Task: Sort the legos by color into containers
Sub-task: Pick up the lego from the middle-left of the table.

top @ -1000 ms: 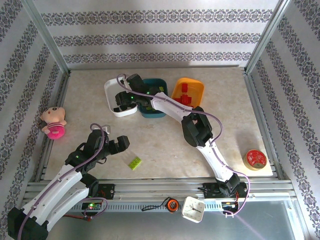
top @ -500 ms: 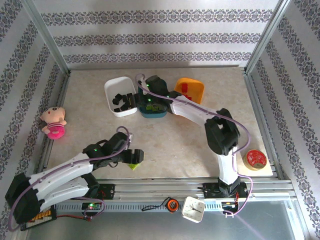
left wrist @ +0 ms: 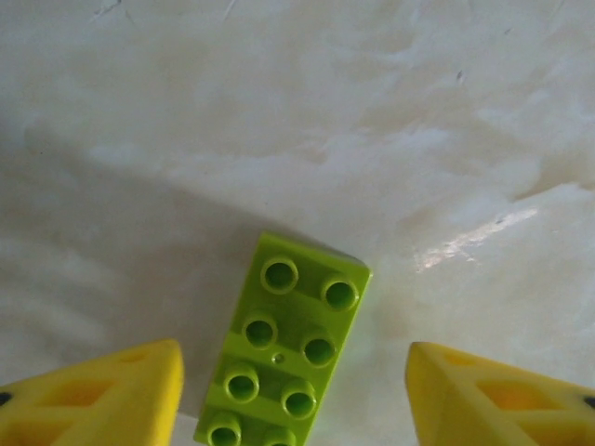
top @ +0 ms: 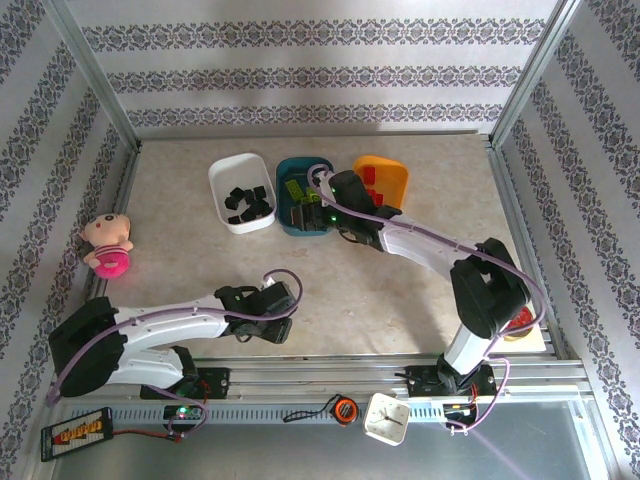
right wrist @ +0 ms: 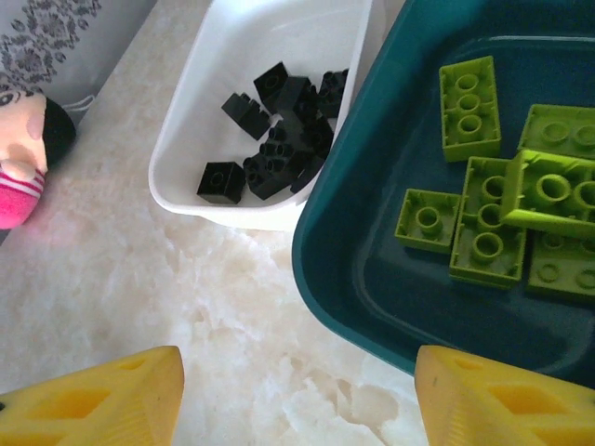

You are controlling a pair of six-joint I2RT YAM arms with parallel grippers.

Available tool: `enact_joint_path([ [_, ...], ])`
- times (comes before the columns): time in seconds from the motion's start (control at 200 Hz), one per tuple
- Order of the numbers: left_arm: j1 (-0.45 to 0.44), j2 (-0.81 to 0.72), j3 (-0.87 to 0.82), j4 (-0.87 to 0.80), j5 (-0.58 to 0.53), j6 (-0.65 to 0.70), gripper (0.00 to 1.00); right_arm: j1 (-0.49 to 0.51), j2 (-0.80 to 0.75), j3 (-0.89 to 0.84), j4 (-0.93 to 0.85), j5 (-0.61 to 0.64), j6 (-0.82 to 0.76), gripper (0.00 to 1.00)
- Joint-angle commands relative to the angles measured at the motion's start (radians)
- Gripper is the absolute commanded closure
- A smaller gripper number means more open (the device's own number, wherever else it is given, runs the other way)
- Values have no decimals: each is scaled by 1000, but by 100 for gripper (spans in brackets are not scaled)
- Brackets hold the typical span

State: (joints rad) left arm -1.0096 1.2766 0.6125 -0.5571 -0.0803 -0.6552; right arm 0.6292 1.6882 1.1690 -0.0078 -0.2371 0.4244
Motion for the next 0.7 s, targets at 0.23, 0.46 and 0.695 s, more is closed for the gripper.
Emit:
enact_joint_path([
  [0.23, -75, 157, 10, 33, -59, -14, 59, -67, -142, -87, 76, -2, 35, 33],
  [0.46, -82, 137, 63, 43, -61, -8, 76, -113, -242, -180, 89, 22, 56, 33],
  [0.695, 94, 24, 217, 50, -59, 109, 77, -153, -377, -288, 91, 47, 67, 33],
])
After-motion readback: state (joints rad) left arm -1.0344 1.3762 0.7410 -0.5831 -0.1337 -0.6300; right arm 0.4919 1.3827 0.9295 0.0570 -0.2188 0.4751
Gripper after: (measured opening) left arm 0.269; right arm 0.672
